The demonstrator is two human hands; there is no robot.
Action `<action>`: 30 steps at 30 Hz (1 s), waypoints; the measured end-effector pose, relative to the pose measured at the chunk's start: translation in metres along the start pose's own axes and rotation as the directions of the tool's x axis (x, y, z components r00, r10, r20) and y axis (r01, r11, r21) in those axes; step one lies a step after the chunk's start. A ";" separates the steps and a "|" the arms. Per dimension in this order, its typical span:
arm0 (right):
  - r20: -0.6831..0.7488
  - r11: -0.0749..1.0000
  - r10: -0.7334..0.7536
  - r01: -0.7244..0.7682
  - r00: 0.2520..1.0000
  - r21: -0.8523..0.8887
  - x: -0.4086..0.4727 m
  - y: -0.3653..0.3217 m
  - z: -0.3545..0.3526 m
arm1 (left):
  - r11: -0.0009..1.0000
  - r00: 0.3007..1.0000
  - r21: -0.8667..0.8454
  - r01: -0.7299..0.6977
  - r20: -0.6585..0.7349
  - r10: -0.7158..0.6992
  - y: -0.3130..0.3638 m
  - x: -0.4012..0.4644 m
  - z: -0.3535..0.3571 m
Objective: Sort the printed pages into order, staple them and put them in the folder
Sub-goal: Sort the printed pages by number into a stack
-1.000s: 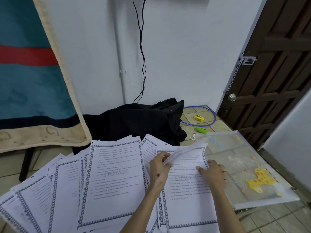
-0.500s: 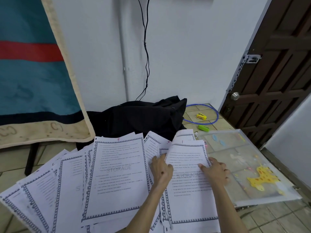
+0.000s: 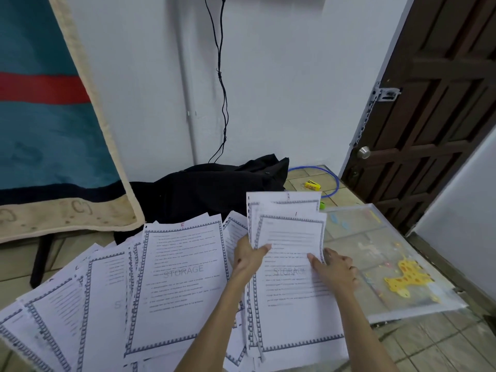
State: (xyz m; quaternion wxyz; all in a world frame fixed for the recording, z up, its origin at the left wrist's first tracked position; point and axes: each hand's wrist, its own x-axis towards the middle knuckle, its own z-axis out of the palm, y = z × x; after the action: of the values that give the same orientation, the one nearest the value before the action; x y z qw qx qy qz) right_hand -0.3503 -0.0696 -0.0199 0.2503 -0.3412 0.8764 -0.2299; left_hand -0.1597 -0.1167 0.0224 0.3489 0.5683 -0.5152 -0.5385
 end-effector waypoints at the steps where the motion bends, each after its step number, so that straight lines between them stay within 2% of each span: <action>1: 0.026 1.000 -0.002 0.002 1.000 0.028 0.000 0.000 -0.004 | 0.999 0.999 -0.043 -0.031 -0.014 0.030 0.006 0.003 -0.008; 4: 0.035 0.978 -0.022 0.015 0.999 0.208 0.002 -0.004 -0.016 | 0.977 1.000 -0.215 0.000 -0.019 -0.004 0.019 0.017 -0.040; 6: -0.043 0.891 -0.142 0.146 0.989 0.430 -0.006 -0.021 -0.024 | 0.963 0.996 -0.254 0.092 0.043 -0.084 0.024 0.024 -0.064; 7: -0.023 0.838 -0.214 0.195 0.977 0.509 -0.011 -0.034 -0.028 | 0.960 0.990 -0.247 0.129 0.082 -0.112 0.027 0.024 -0.073; 9: 0.179 0.796 -0.357 0.198 0.917 0.572 -0.020 -0.061 -0.030 | 0.957 0.986 -0.248 0.149 0.110 -0.125 0.028 0.026 -0.091; 11: 0.366 0.796 -0.427 0.152 0.827 0.585 -0.029 -0.084 -0.020 | 0.951 0.986 -0.266 0.157 0.095 -0.136 0.028 0.023 -0.110; 13: 0.391 0.759 -0.454 0.118 0.800 0.641 -0.035 -0.100 -0.001 | 0.954 0.990 -0.263 0.141 0.044 -0.135 0.023 0.020 -0.134; 15: 0.372 0.722 -0.427 0.062 0.824 0.690 -0.047 -0.111 0.022 | 0.962 0.991 -0.255 0.100 -0.061 -0.119 0.013 0.016 -0.159; 17: 0.345 0.740 -0.403 0.080 0.848 0.668 -0.057 -0.117 0.049 | 0.989 0.970 -0.132 0.063 -0.225 -0.092 -0.003 0.014 -0.179; 19: 0.321 0.786 -0.383 0.123 0.866 0.606 -0.065 -0.118 0.078 | 0.995 0.945 0.035 0.093 -0.317 -0.077 -0.020 0.014 -0.194; 22: 0.296 0.857 -0.345 0.171 0.891 0.485 -0.075 -0.115 0.112 | 0.936 0.933 0.273 0.222 -0.337 -0.123 -0.047 0.015 -0.203; 24: 0.262 0.890 -0.325 0.200 0.909 0.411 -0.077 -0.113 0.122 | 0.907 0.928 0.338 0.249 -0.351 -0.124 -0.065 0.019 -0.203; 30: 0.254 0.889 -0.322 0.199 0.912 0.411 -0.077 -0.111 0.124 | 0.842 0.894 0.475 0.256 -0.448 -0.019 -0.075 0.028 -0.193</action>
State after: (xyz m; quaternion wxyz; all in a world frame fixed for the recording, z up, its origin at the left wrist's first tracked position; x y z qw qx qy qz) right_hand -0.1736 -0.1170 -0.0303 0.4142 -0.4349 0.7098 -0.3680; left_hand 0.0406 -0.1575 -0.0223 0.2447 0.7811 -0.5095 -0.2653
